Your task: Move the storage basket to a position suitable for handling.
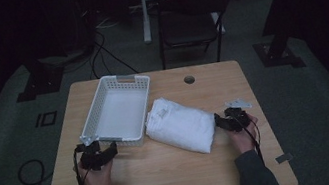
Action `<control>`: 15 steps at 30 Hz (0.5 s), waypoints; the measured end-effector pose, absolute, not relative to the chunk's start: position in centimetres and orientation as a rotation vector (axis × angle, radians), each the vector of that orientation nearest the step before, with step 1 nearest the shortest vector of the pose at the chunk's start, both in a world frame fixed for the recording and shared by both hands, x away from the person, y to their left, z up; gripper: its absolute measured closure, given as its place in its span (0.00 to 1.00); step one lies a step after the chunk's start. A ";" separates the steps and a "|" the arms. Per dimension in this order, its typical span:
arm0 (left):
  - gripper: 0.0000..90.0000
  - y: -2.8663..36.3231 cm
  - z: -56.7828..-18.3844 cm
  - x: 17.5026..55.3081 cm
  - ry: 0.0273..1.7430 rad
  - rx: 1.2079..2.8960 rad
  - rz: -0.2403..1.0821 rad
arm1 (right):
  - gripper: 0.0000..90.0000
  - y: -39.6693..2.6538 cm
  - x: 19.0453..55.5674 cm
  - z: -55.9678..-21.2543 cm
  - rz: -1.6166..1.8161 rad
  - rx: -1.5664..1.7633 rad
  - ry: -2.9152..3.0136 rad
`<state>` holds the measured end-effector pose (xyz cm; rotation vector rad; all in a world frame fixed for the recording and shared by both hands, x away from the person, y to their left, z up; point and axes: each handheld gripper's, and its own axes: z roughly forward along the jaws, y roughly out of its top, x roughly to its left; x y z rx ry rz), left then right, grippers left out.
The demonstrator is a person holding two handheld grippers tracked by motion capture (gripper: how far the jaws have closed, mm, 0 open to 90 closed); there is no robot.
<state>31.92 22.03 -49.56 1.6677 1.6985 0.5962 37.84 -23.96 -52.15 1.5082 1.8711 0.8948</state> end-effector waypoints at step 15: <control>0.23 21.6 -48.6 35.2 1.802 1.511 0.587 | 0.35 -24.2 37.8 -52.2 0.872 1.521 1.848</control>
